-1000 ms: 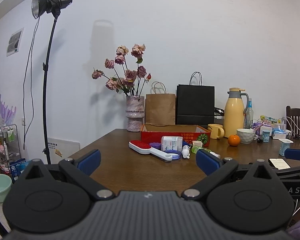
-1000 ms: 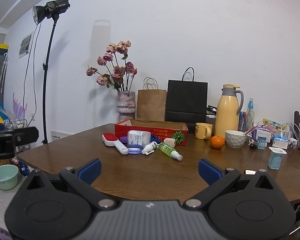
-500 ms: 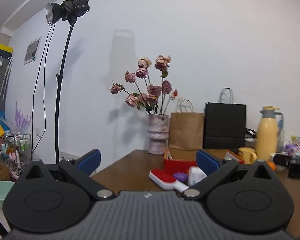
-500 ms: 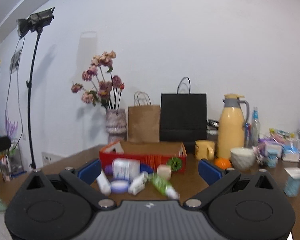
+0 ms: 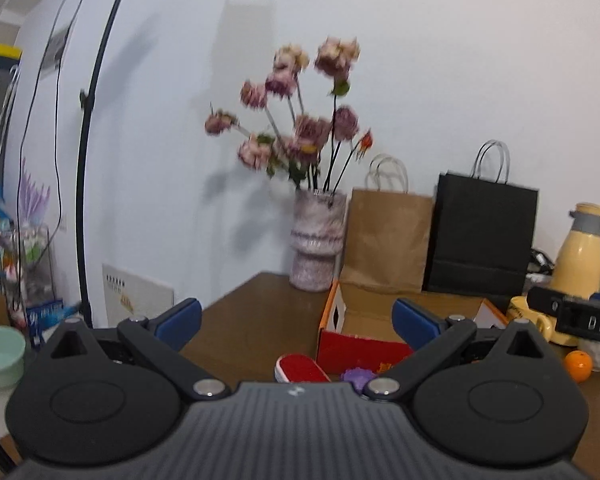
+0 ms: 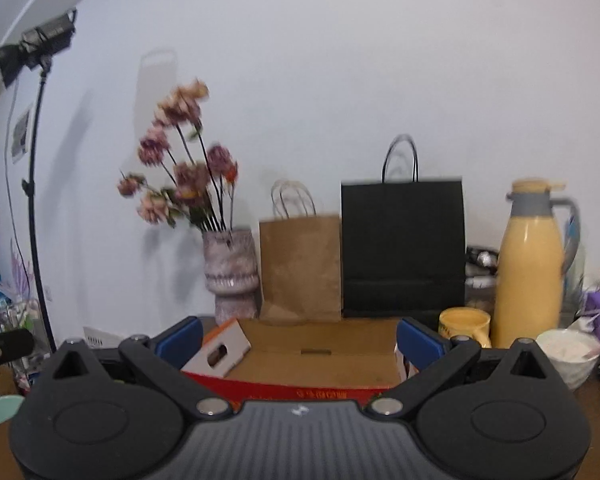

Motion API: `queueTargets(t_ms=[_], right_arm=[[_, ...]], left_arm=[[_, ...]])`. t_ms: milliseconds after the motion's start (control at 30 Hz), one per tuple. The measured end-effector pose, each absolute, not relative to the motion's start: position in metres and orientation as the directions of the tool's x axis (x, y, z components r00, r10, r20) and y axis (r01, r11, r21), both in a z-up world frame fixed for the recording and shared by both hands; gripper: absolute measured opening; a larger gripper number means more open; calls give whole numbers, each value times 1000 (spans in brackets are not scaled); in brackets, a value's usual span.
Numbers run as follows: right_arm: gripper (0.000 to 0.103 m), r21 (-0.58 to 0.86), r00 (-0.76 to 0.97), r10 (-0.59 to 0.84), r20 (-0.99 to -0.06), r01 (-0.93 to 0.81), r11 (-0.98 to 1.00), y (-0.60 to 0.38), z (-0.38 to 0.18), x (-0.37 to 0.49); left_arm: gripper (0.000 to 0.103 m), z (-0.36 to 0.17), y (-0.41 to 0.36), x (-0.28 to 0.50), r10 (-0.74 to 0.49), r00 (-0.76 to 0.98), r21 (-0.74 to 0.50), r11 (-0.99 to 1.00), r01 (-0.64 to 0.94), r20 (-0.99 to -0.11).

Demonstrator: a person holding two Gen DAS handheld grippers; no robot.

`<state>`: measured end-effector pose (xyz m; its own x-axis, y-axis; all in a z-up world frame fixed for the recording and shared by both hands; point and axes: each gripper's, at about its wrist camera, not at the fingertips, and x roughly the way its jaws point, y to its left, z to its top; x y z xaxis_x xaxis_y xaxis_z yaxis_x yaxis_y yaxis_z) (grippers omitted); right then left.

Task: Organize rigid objects
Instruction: 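Move the right tool toward the green spray bottle on the table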

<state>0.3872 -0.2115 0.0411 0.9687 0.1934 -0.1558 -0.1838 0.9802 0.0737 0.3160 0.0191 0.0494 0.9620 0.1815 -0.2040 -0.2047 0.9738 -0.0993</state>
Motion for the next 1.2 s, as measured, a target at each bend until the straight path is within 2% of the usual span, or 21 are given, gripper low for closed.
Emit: queueTargets(t_ms=[133, 233, 400, 700, 933, 1200], right_arm=[[103, 63, 943, 211, -258, -202, 977, -223, 21, 417], [103, 69, 931, 205, -302, -193, 979, -235, 7, 430], [103, 78, 915, 196, -353, -180, 981, -253, -14, 443], [103, 125, 851, 300, -431, -273, 954, -285, -48, 461], [103, 85, 851, 293, -437, -285, 955, -326, -51, 466], [103, 29, 835, 359, -416, -383, 923, -367, -54, 469]], left_arm=[[103, 36, 10, 342, 149, 945, -71, 982, -177, -290], [103, 23, -2, 359, 124, 928, -50, 987, -151, -352], [103, 8, -21, 373, 76, 918, -41, 994, -100, -390], [103, -17, -45, 393, 46, 892, 2, 999, -51, -450], [103, -27, -64, 404, 32, 878, 18, 999, -27, -477], [103, -38, -91, 416, 18, 872, 49, 999, 6, -489]])
